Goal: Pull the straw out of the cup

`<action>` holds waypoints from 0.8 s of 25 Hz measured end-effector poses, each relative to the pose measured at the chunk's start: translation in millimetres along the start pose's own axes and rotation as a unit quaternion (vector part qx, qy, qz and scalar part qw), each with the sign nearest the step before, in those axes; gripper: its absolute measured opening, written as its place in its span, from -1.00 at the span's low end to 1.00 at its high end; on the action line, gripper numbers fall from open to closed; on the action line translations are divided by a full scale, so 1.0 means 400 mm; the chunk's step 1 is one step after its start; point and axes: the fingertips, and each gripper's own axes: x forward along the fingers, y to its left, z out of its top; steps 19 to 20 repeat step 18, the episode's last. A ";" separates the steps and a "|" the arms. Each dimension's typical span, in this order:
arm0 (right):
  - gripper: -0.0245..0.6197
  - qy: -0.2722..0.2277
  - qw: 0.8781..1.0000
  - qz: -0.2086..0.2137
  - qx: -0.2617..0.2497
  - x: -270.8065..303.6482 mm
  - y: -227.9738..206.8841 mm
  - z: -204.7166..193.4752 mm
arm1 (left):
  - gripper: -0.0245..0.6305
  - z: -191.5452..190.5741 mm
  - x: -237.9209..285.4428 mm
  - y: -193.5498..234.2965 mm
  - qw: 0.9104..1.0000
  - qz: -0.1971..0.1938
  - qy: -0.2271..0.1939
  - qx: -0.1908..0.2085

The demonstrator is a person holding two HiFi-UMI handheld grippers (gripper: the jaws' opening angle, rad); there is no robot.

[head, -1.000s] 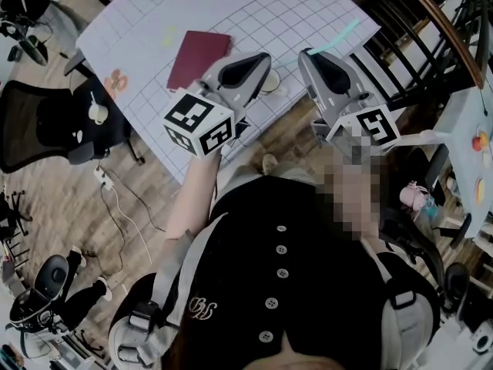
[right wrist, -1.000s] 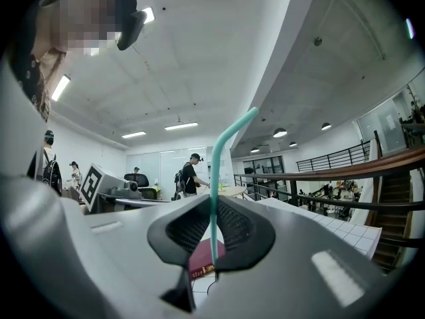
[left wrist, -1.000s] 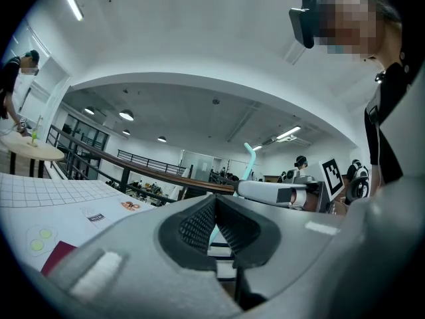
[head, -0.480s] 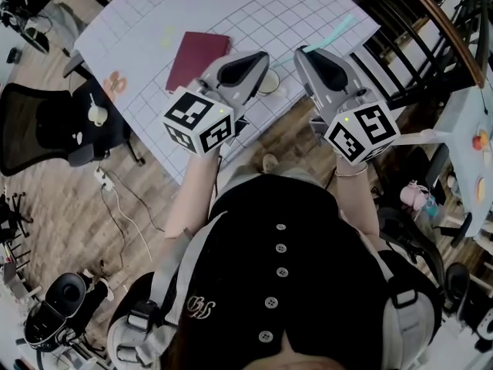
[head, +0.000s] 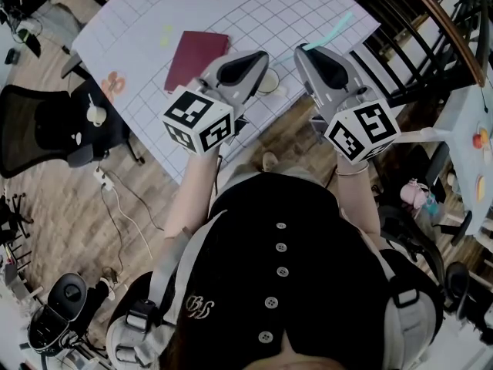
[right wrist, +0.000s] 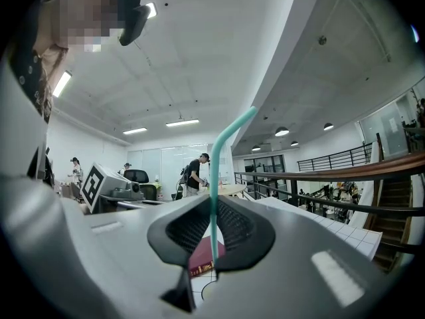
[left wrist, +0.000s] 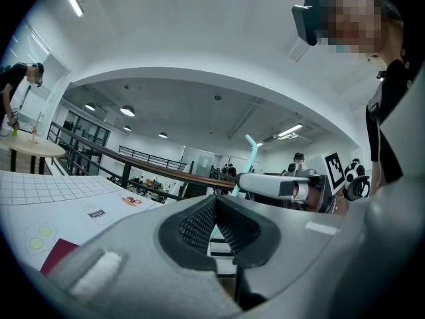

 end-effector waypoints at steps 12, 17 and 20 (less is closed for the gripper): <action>-0.83 0.008 1.000 0.004 0.003 0.021 -0.008 -0.016 | -0.93 -0.006 0.004 0.023 1.000 0.008 0.004 0.004; -0.83 0.009 1.000 0.002 0.004 0.023 -0.017 -0.021 | -0.93 -0.009 0.007 0.027 1.000 0.009 0.006 0.004; -0.83 0.009 1.000 0.002 0.004 0.023 -0.019 -0.021 | -0.93 -0.010 0.008 0.028 1.000 0.009 0.006 0.004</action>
